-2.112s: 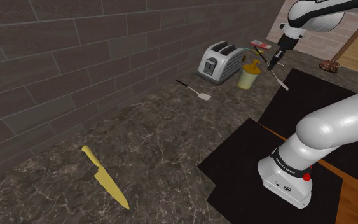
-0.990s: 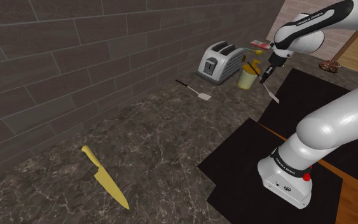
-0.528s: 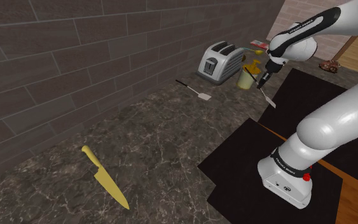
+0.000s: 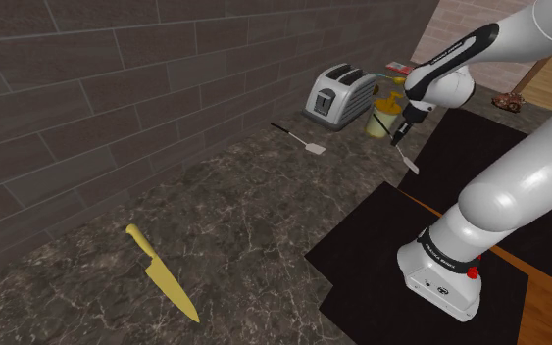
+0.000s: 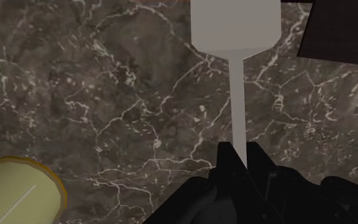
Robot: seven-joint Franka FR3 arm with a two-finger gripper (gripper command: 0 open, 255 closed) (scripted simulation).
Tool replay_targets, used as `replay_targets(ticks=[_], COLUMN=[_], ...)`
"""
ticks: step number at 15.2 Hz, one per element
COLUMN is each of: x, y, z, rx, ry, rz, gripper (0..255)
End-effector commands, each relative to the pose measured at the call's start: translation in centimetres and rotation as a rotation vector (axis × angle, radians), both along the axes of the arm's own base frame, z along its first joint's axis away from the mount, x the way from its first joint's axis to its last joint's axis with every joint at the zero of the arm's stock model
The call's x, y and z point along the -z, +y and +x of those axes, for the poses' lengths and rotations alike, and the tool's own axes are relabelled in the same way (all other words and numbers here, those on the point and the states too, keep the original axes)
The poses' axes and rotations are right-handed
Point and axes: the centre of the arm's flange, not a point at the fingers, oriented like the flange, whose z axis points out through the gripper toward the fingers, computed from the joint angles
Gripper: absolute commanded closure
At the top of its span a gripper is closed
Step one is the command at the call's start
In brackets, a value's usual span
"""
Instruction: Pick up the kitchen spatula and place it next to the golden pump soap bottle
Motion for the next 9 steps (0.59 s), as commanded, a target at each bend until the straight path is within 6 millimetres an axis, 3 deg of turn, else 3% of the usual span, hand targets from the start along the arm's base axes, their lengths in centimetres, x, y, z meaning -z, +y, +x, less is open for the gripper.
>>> replay_targets(ticks=[1,9], x=[1.0,5.2], y=[0.0,0.0], z=[0.0,0.0], rx=[0.0,0.0], ry=[0.0,0.0], rz=[-0.001,-0.001], gripper=[255,255])
